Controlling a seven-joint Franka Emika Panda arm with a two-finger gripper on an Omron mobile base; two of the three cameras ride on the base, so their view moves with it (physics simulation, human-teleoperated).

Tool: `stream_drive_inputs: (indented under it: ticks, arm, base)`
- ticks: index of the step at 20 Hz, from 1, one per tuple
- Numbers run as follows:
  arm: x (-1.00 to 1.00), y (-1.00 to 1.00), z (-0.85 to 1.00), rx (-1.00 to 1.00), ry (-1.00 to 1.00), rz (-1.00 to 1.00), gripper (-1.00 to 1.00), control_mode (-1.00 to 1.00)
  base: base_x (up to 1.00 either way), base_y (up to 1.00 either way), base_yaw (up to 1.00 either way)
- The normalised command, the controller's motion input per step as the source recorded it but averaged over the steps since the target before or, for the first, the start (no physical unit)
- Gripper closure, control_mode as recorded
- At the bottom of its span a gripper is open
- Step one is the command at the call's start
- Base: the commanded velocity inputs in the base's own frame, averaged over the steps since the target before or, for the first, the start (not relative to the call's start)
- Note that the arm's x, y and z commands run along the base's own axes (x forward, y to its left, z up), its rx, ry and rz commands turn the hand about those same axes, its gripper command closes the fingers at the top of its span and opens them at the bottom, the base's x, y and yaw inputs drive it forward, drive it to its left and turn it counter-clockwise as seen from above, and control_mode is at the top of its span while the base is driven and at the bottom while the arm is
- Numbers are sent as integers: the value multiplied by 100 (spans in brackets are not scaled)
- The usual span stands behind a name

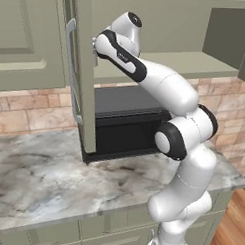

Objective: Collect the paprika, mayonnaise, and shaker from the cabinet and place them next to the stove.

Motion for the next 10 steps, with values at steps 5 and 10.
stream_drive_inputs:
  ticks: [5,10]
  arm:
    - [0,0,0,0,0,0,100,-100]
    - [-7,-1,0,0,-3,0,100,-100]
  base:
    - [0,0,0]
    - [0,0,0]
